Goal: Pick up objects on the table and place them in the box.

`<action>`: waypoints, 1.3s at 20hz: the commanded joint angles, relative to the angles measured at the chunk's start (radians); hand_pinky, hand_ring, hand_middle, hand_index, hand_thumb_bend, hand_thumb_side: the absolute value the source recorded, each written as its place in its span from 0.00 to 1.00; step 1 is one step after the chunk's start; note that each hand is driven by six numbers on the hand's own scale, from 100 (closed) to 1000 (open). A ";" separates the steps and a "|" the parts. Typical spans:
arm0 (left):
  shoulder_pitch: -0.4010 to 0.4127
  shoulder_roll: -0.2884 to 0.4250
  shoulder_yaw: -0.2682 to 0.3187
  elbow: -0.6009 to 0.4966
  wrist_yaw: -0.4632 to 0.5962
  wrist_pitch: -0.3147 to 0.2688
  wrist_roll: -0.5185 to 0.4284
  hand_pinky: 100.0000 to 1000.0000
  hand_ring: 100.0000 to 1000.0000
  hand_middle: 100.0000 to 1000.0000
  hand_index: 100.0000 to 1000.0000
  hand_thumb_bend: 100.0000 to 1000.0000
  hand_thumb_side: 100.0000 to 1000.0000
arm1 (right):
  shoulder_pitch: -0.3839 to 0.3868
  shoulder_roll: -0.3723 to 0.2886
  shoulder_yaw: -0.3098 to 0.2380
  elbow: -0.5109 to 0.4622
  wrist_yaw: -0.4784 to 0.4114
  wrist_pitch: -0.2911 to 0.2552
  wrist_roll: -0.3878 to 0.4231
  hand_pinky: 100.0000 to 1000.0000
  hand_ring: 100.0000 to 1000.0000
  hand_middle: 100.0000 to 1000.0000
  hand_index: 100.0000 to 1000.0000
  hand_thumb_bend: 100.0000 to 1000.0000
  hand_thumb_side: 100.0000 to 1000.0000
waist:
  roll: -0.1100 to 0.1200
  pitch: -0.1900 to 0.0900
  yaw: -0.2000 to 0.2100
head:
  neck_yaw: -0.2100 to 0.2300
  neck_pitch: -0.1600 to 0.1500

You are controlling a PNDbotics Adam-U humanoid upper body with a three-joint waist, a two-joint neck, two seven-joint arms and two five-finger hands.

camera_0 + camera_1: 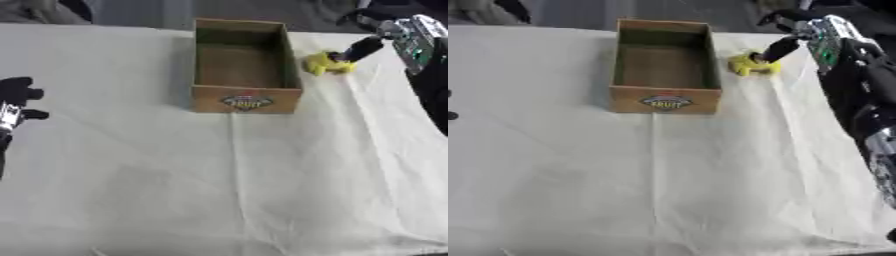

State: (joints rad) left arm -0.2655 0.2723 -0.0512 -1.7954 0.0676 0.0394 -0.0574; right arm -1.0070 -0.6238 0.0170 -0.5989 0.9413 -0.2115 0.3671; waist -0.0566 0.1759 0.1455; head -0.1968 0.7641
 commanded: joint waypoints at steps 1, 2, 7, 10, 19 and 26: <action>-0.015 0.009 0.000 -0.022 -0.002 -0.002 -0.005 0.59 0.76 0.54 0.73 0.23 0.57 | -0.012 -0.026 -0.008 -0.003 0.008 0.004 -0.001 0.89 1.00 0.92 0.94 0.30 0.32 | 0.002 -0.012 0.003 | -0.005 0.006; -0.016 0.009 0.000 -0.023 -0.002 -0.002 -0.005 0.59 0.76 0.54 0.73 0.23 0.57 | -0.010 -0.026 -0.009 -0.001 0.009 0.007 -0.004 0.88 1.00 0.93 0.93 0.30 0.32 | 0.002 -0.011 0.004 | -0.006 0.006; -0.020 0.009 -0.001 -0.024 -0.003 -0.002 -0.006 0.59 0.76 0.54 0.73 0.23 0.57 | 0.000 -0.024 -0.013 0.006 0.025 0.042 -0.048 0.88 1.00 0.92 0.93 0.30 0.33 | 0.002 -0.005 0.016 | -0.011 0.006; -0.022 0.009 -0.002 -0.025 -0.003 -0.003 -0.007 0.59 0.76 0.54 0.73 0.23 0.57 | 0.006 -0.025 -0.014 0.011 0.032 0.059 -0.077 0.87 1.00 0.92 0.93 0.30 0.33 | 0.002 -0.001 0.023 | -0.014 0.006; -0.021 0.007 0.000 -0.033 -0.007 -0.004 -0.006 0.59 0.76 0.54 0.73 0.23 0.57 | 0.018 -0.038 -0.019 0.020 0.030 0.084 -0.123 0.86 1.00 0.91 0.92 0.27 0.32 | 0.011 0.015 0.041 | -0.021 0.006; -0.017 0.004 0.001 -0.041 -0.012 -0.006 -0.008 0.59 0.76 0.54 0.73 0.22 0.58 | 0.022 -0.048 -0.023 0.022 0.028 0.104 -0.161 0.84 0.98 0.89 0.91 0.26 0.32 | 0.019 0.035 0.049 | -0.023 0.006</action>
State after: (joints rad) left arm -0.2732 0.2714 -0.0514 -1.8140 0.0610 0.0367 -0.0630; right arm -0.9678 -0.6269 0.0010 -0.5689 0.9675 -0.1115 0.2169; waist -0.0401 0.2278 0.1933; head -0.2175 0.7641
